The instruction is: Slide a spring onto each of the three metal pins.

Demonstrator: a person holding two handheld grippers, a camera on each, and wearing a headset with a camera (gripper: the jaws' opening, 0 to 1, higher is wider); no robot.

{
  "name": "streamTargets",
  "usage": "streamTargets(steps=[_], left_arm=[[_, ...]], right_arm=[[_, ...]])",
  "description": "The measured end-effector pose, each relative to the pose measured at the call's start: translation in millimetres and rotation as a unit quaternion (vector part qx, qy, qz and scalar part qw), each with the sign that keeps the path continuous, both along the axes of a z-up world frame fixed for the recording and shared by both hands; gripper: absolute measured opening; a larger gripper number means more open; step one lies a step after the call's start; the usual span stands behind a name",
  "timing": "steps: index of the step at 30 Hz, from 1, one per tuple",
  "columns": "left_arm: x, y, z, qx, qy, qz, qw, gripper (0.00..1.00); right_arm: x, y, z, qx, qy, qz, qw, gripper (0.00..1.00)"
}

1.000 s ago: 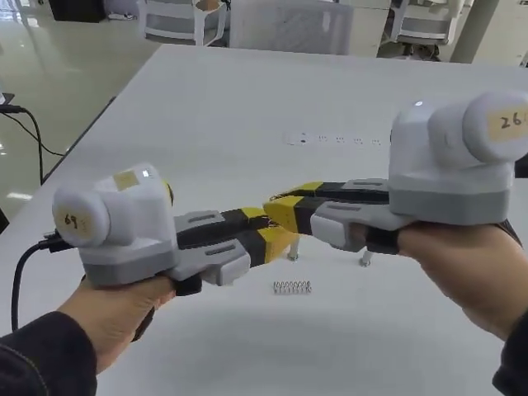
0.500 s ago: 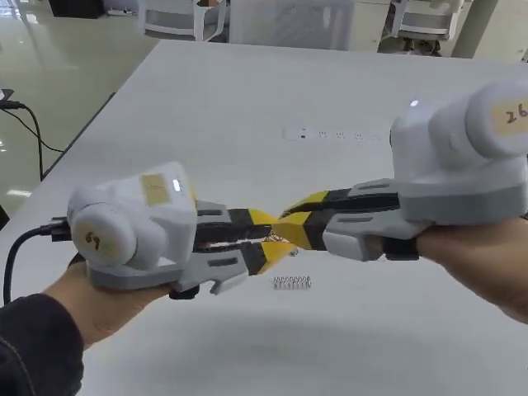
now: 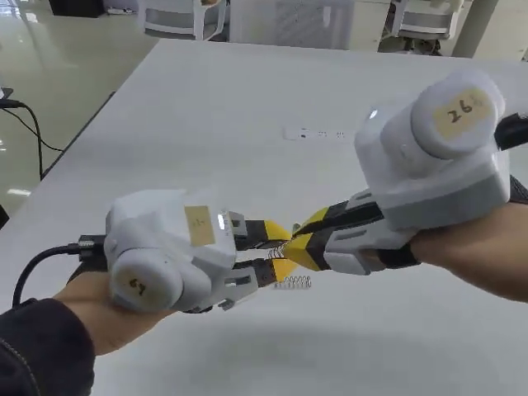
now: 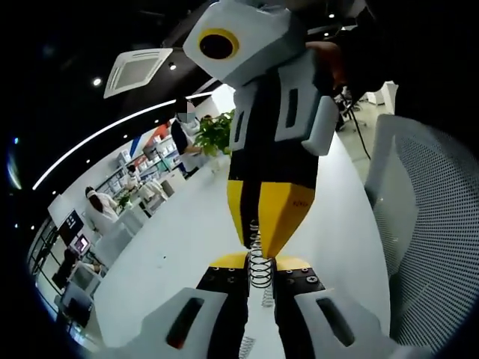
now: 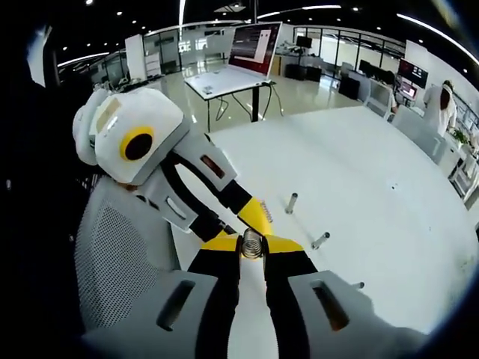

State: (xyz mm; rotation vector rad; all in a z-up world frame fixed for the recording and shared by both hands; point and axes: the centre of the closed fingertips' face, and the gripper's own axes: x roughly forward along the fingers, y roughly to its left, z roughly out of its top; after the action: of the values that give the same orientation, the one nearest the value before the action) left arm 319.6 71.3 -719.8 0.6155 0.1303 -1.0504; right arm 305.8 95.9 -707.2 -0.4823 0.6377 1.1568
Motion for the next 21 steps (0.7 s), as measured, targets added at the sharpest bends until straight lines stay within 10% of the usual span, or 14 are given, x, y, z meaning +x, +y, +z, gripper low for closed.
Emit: streamTargets(steps=[21], left_arm=[[1.0, 4.3, -18.6, -0.023, 0.042, 0.015, 0.9987, 0.11]], right_arm=[[-0.1, -6.8, -6.0, -0.023, 0.033, -0.022, 0.9989, 0.12]])
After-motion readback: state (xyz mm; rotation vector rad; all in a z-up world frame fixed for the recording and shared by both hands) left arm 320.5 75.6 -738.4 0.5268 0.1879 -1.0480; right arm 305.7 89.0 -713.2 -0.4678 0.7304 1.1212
